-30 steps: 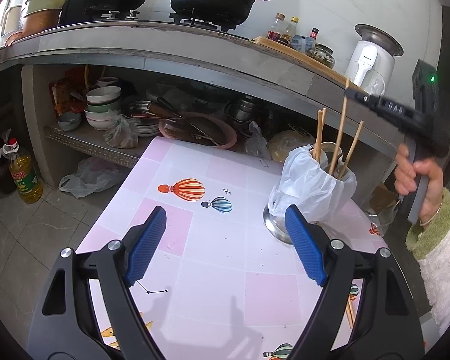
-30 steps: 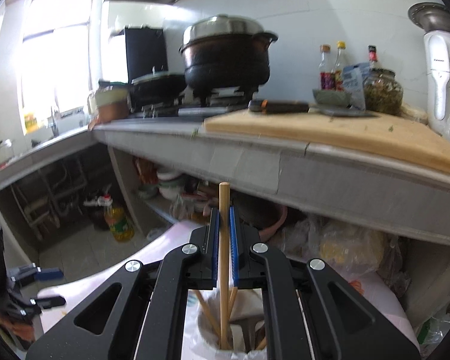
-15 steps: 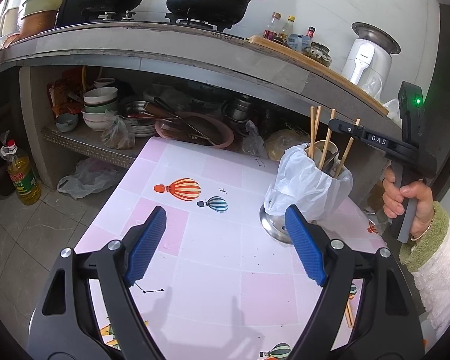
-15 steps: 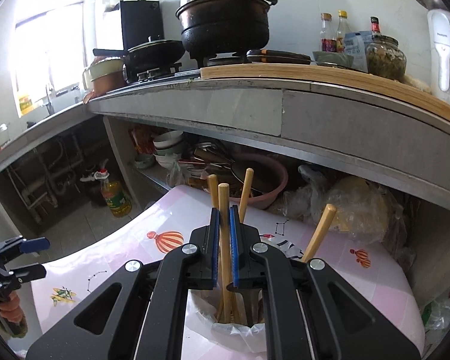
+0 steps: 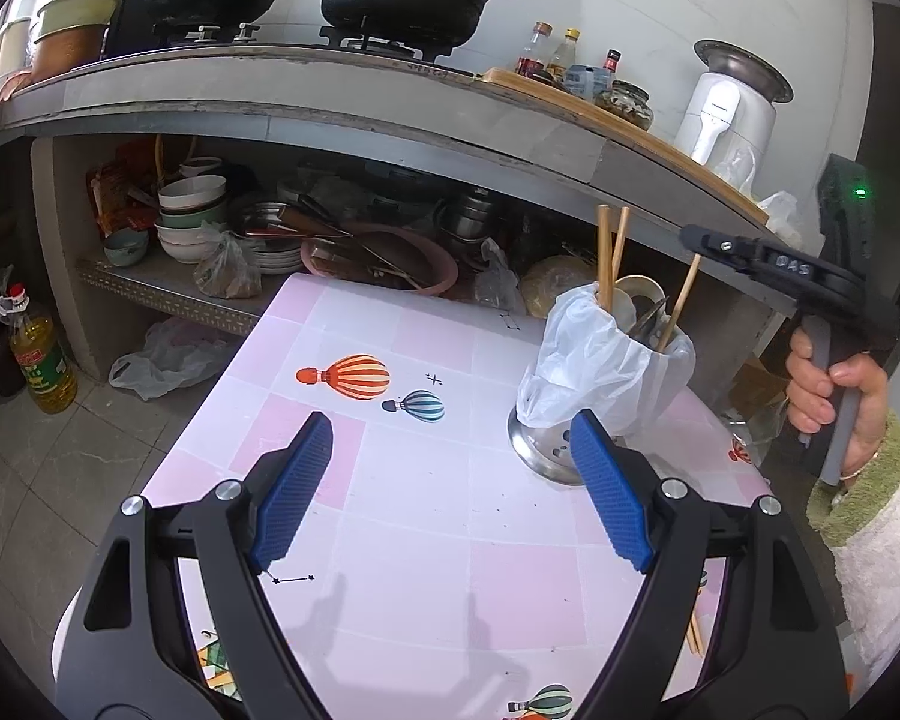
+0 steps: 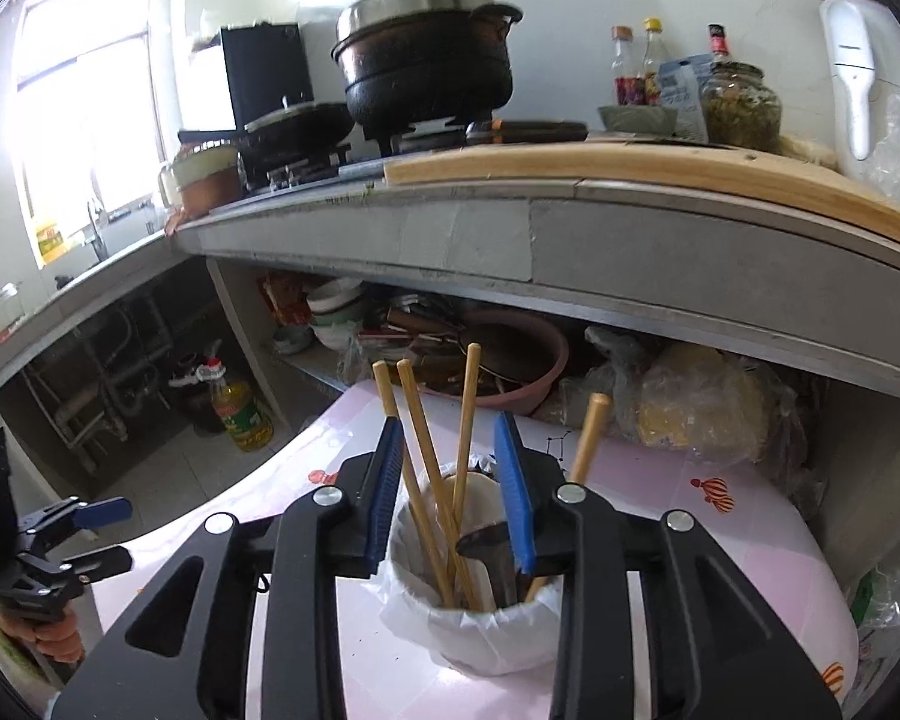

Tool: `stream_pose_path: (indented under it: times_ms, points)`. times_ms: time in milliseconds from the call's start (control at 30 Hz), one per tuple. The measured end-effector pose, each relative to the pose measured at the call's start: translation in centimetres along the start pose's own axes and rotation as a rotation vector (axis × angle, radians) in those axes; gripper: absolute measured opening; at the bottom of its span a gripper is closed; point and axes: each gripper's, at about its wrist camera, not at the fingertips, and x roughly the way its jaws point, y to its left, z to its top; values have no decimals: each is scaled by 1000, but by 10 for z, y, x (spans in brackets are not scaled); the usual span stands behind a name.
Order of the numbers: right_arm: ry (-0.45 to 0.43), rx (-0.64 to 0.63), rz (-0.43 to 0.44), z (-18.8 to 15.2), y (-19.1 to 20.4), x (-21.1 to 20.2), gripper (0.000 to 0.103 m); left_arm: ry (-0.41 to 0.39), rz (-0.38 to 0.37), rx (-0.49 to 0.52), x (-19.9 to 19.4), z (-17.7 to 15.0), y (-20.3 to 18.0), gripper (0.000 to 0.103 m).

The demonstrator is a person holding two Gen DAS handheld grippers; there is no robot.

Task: Organize utensils
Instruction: 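Lower the chopstick into the holder and open the right tool, then withdraw both tools back toward the last chopsticks on the table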

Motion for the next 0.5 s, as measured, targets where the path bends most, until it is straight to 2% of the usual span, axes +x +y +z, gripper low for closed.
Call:
stream_pose_path:
  times_ms: [100,267,500]
  points:
    - [-24,29,0,-8,-6,-22,36,3,-6,7,0,-1,-2,77]
    - [-28,86,-33,-42,-19,-63,37,14,-32,22,2,-3,-9,77]
    - [77,213,-142,-127,-42,-98,37,61,-89,73,14,-16,-34,77]
